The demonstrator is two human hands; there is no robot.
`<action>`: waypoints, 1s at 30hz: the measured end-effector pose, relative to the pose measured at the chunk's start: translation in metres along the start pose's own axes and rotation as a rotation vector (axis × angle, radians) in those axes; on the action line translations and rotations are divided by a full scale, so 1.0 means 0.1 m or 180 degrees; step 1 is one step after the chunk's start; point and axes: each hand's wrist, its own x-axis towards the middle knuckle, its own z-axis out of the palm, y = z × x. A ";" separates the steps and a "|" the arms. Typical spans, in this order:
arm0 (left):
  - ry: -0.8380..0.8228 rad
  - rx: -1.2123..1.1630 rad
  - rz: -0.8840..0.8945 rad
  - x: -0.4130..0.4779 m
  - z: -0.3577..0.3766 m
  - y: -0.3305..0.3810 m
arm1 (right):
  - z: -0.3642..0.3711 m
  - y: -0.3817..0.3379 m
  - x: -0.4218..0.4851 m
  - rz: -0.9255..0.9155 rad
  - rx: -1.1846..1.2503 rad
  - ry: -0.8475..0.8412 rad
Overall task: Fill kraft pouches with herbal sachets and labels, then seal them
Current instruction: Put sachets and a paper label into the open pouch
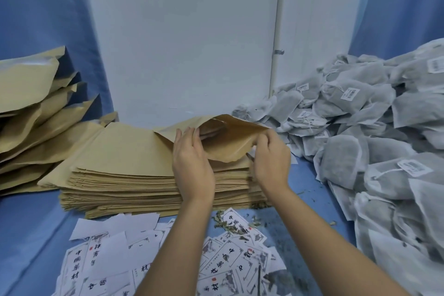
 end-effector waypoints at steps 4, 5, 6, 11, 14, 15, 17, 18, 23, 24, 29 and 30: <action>0.0060 -0.0099 -0.0034 0.06 0.12 -0.01 | 0.03 0.55 0.21 0.0224 -0.1079 -0.0818; 0.0069 -0.0119 -0.0042 0.07 0.14 -0.02 | 0.06 0.68 0.27 0.0143 -0.1277 -0.1178; 0.0091 -0.0128 -0.0040 0.08 0.16 -0.04 | 0.10 0.79 0.33 0.0029 -0.1484 -0.1538; 0.0111 -0.0190 -0.0025 0.11 0.22 -0.12 | 0.32 1.09 0.52 -0.0203 -0.2086 -0.2838; 0.0139 -0.0235 -0.0030 0.12 0.23 -0.14 | 0.34 1.09 0.58 -0.0163 -0.1648 -0.2663; 0.0155 -0.0241 -0.0037 0.12 0.23 -0.14 | 0.32 1.07 0.57 -0.0235 -0.1416 -0.2352; 0.0174 -0.0277 -0.0054 0.10 0.23 -0.13 | 0.27 1.00 0.51 -0.0301 -0.0852 -0.1469; 0.0173 -0.0307 -0.0060 0.08 0.23 -0.11 | 0.23 0.96 0.47 -0.0155 -0.0593 -0.1052; 0.0143 -0.0354 0.0024 -0.04 0.22 0.02 | -0.09 0.87 0.45 0.0543 -0.0114 0.0264; 0.0126 -0.0358 0.0043 -0.07 0.22 0.05 | -0.19 0.88 0.46 0.0639 -0.0064 0.0418; -0.0021 -0.0480 0.0072 -0.26 0.24 0.22 | -0.59 0.89 0.43 0.0978 -0.0243 0.0863; -0.0037 -0.0500 0.0073 -0.29 0.25 0.24 | -0.65 0.90 0.42 0.1080 -0.0309 0.0910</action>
